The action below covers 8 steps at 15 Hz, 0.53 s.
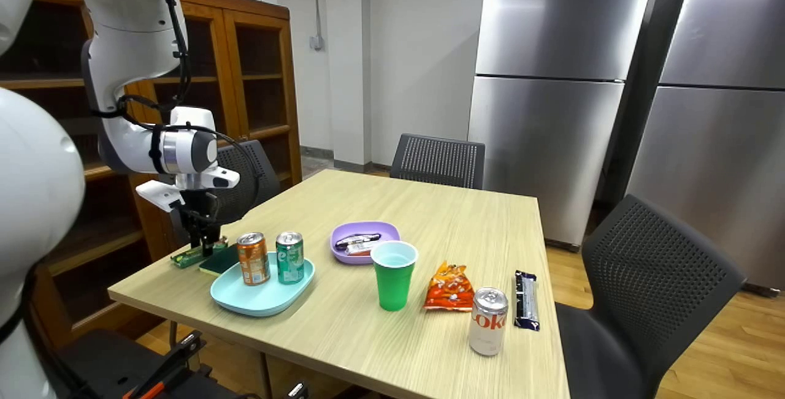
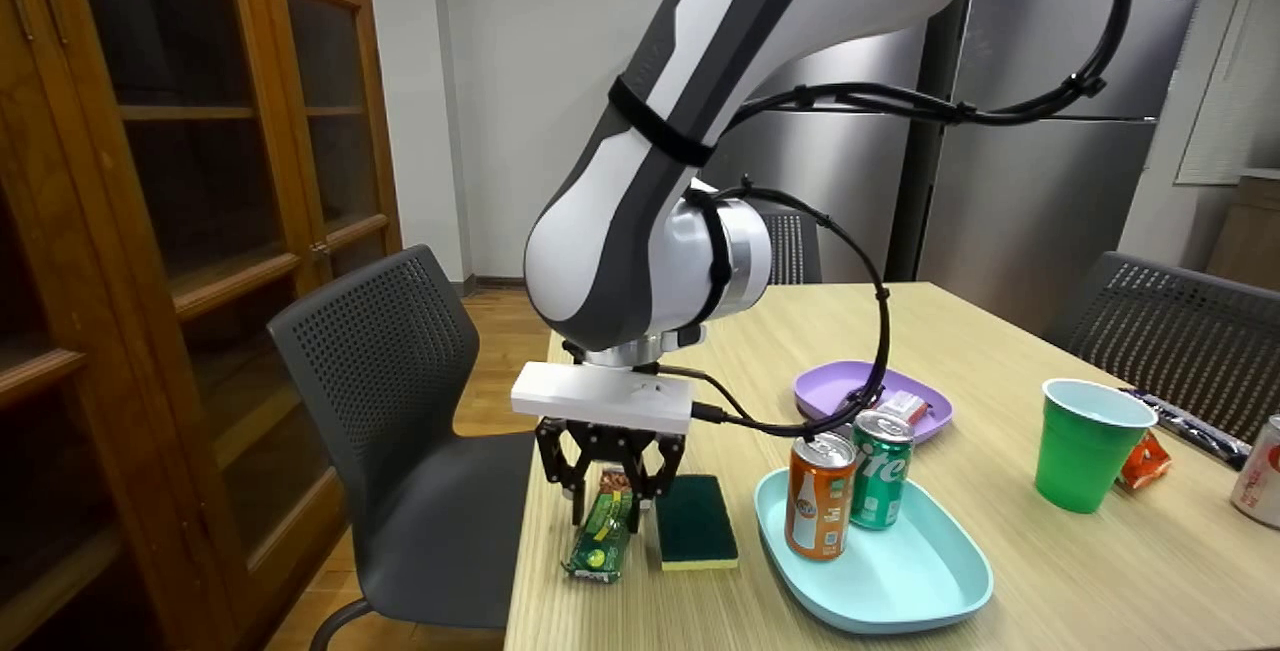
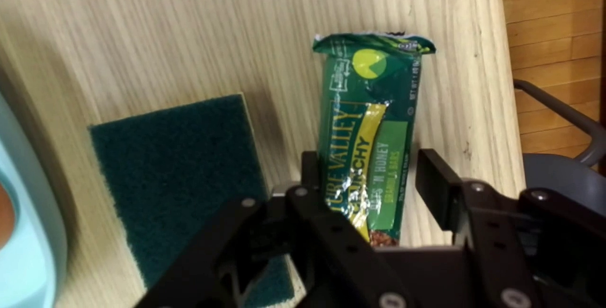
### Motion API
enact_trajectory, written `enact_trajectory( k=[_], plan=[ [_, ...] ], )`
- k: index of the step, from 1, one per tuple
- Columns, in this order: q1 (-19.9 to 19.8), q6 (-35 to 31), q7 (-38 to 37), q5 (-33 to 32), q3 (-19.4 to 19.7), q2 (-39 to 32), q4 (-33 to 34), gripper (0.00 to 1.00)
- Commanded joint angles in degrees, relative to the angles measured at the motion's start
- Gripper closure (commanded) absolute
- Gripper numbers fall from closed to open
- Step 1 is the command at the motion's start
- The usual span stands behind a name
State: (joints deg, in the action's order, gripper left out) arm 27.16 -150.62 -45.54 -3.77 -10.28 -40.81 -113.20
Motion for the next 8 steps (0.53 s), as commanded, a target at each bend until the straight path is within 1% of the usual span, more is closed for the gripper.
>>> enact_trajectory(
  k=[1, 3, 5, 8],
  plan=[
    [1.12, -0.50, 2.08, 1.74, 0.85, -0.22, 0.70, 0.73],
    [1.12, -0.52, 2.07, 1.74, 0.88, -0.21, 0.66, 0.85],
    [1.07, -0.65, 1.95, 1.83, 0.81, 0.56, 0.06, 0.86],
    [1.81, 0.57, 1.36, 0.95, 1.55, 3.97, -1.61, 0.86]
  ],
)
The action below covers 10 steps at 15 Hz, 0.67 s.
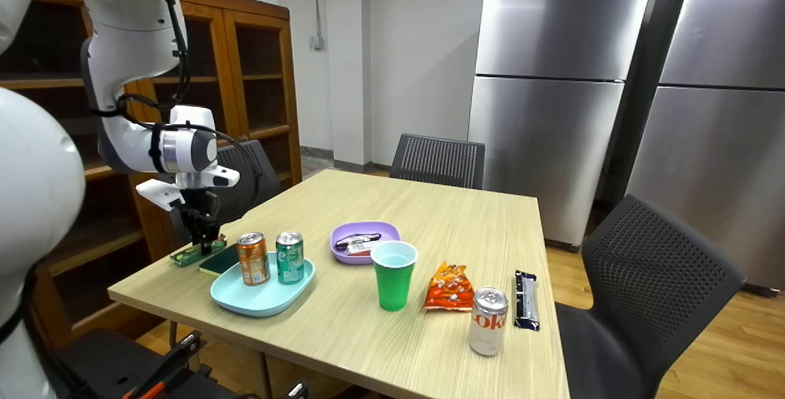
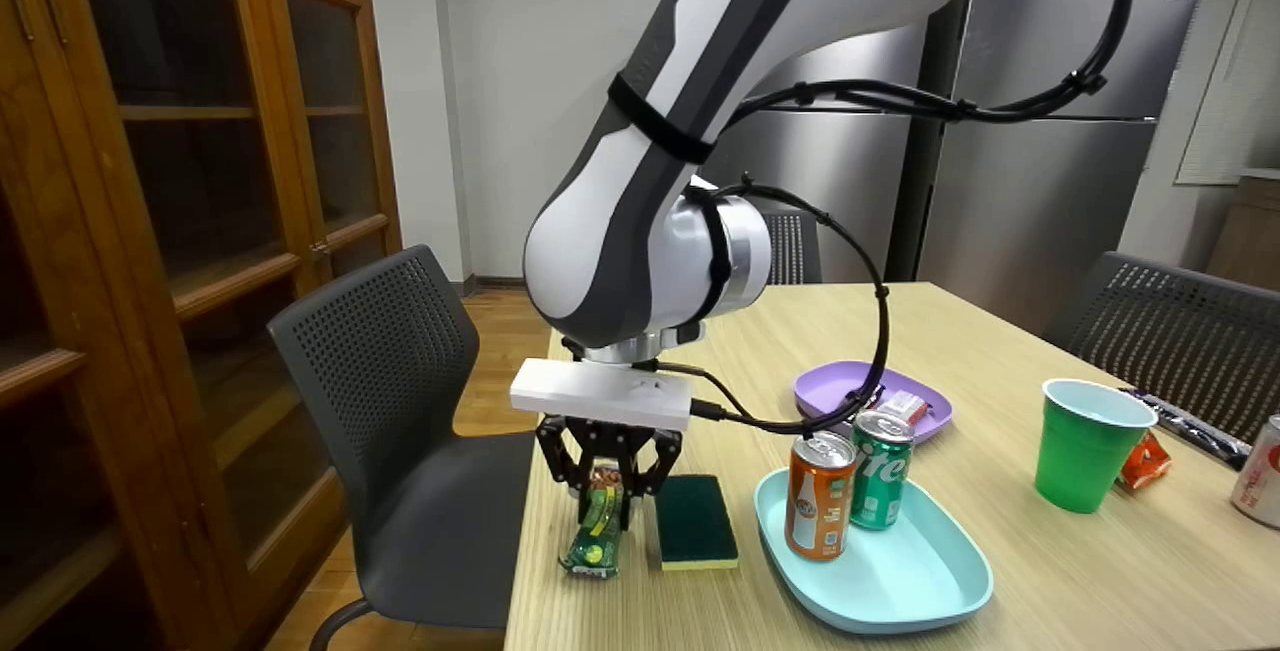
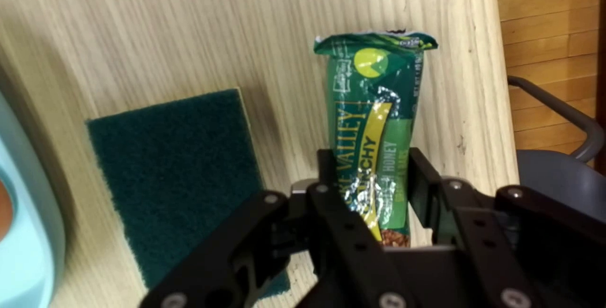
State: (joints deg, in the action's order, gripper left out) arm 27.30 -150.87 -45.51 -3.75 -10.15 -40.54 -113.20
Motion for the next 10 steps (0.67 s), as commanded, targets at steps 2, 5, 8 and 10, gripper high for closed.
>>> enact_trajectory(
  k=[2, 5, 8, 10],
  plan=[
    [2.02, 1.75, 1.17, 0.52, 2.00, 5.85, -2.22, 0.86],
    [2.18, 1.62, 0.40, 0.08, 3.32, 8.98, -2.97, 0.86],
    [1.49, 1.53, -0.19, -0.03, 4.74, 11.54, -3.47, 0.86],
    [0.79, 1.69, -0.20, -0.05, 5.65, 13.27, -4.20, 0.86]
  ],
)
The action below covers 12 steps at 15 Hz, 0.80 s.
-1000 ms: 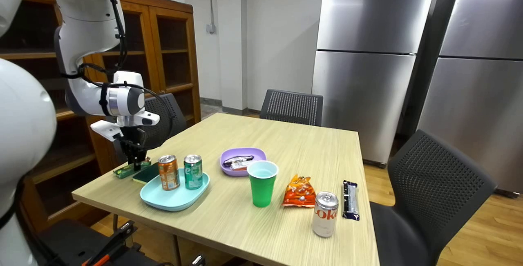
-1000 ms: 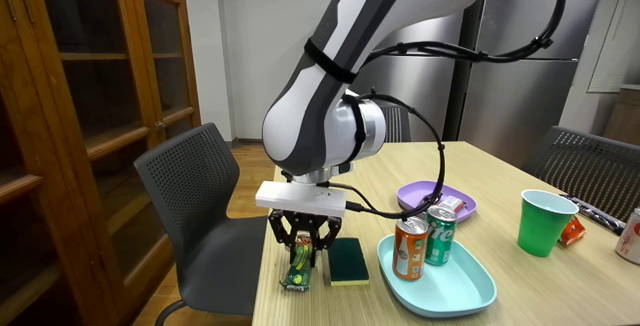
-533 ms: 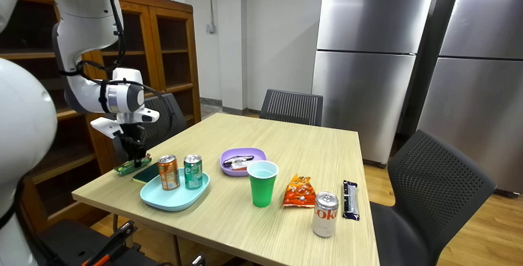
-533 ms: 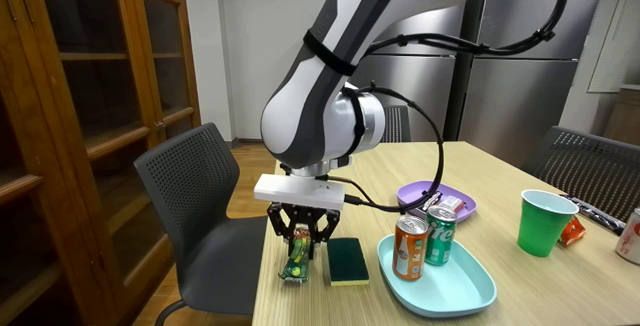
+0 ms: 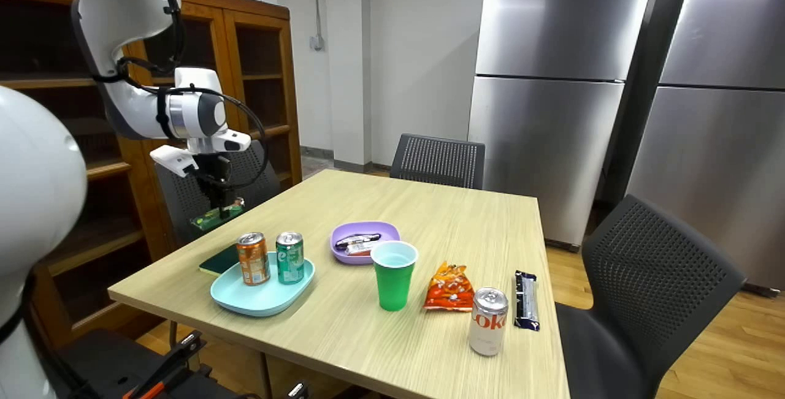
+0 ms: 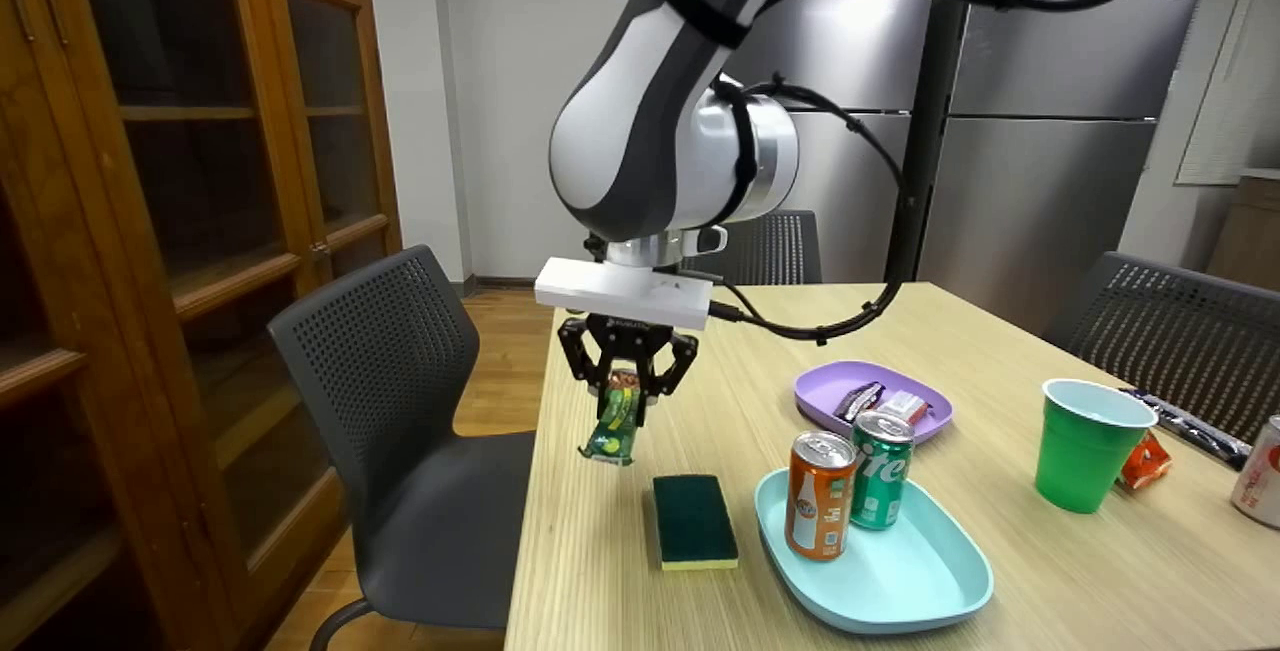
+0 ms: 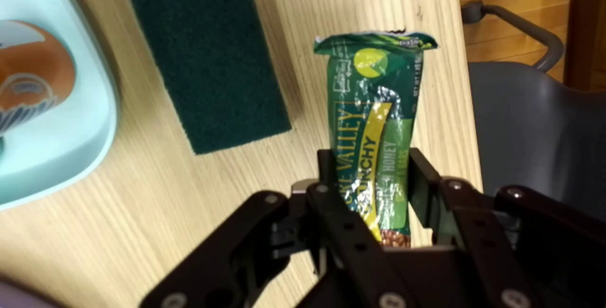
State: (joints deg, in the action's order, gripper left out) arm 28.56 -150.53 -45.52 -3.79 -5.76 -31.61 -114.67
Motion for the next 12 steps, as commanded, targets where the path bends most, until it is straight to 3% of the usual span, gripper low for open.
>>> enact_trajectory(
  k=[1, 12],
  plan=[
    [-0.74, 1.51, -0.20, -0.21, 1.81, 5.06, -3.08, 0.86],
    [-10.33, 1.71, 4.91, 0.97, 4.39, 9.93, -6.91, 0.86]
  ],
)
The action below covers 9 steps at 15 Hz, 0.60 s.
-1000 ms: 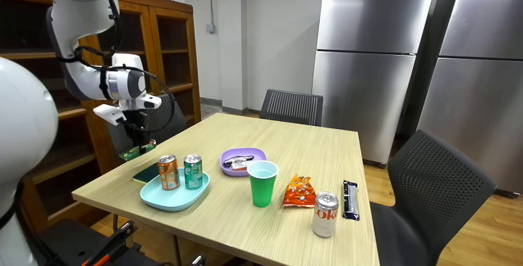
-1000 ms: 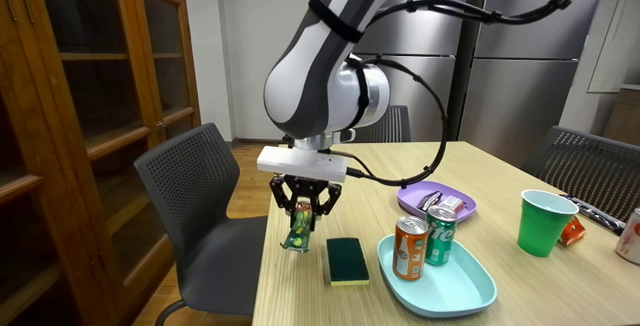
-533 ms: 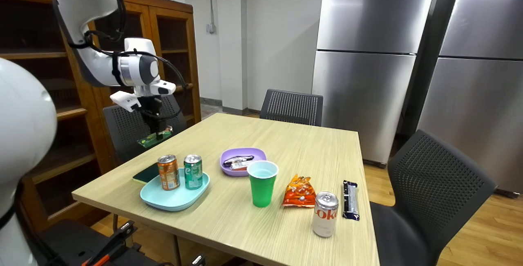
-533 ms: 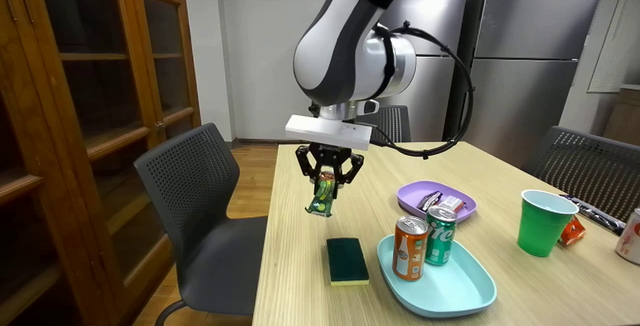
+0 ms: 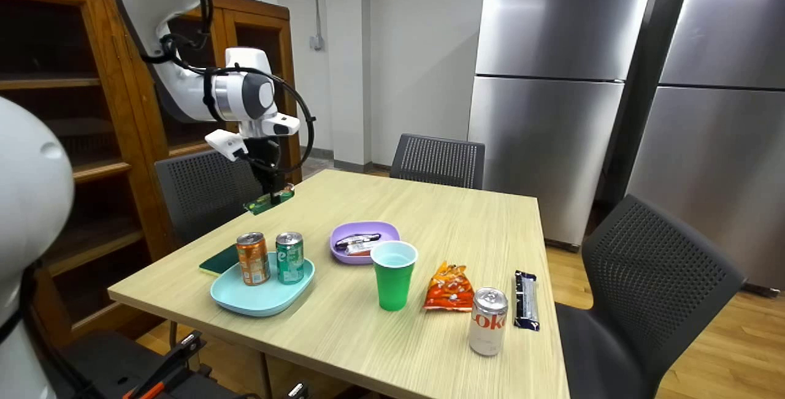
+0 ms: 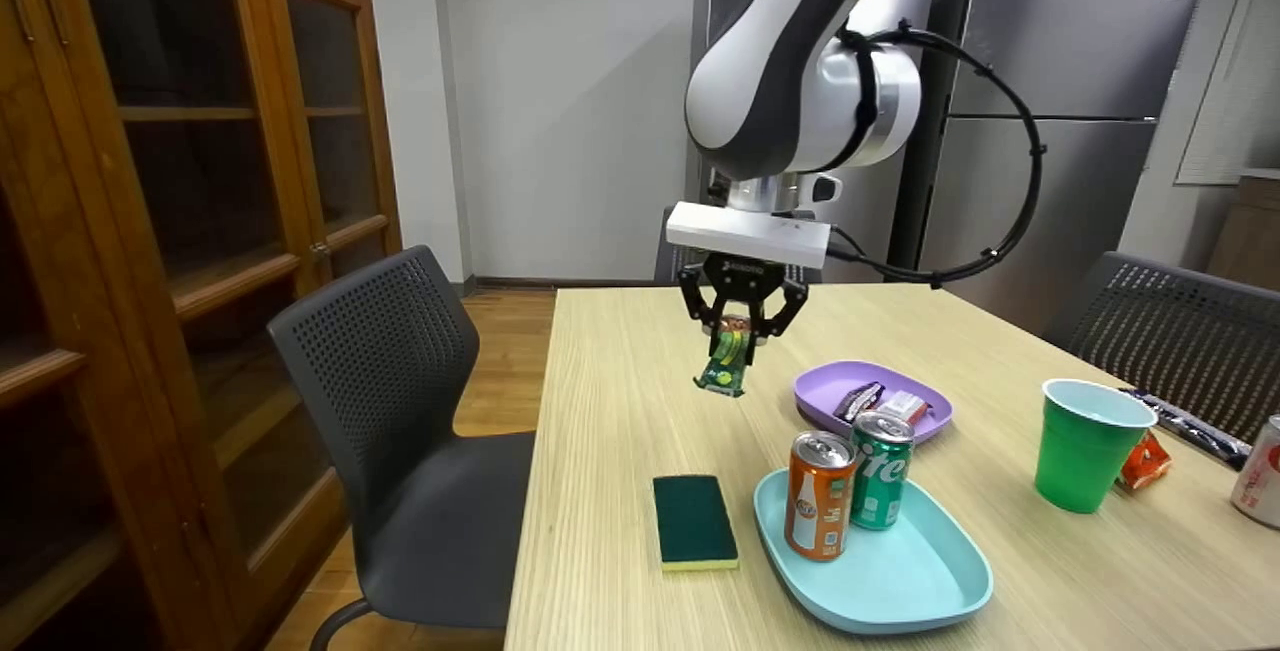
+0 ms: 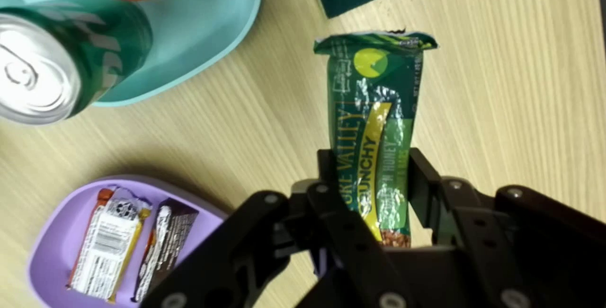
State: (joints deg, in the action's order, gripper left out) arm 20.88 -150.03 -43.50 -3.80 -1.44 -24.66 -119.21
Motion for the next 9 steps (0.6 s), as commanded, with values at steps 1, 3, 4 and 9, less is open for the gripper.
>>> enact_trajectory(
  k=[1, 3, 4, 9],
  plan=[
    [-3.48, 1.37, 3.24, 0.96, 0.38, 3.06, -2.43, 0.86],
    [-5.07, 1.51, 4.03, 0.97, 1.21, 2.95, -2.43, 0.86],
    [-5.89, 1.59, 4.42, 1.18, 1.57, 2.74, -2.24, 0.86],
    [-9.20, 1.96, 5.89, 1.52, 3.54, 1.28, -0.45, 0.86]
  ],
)
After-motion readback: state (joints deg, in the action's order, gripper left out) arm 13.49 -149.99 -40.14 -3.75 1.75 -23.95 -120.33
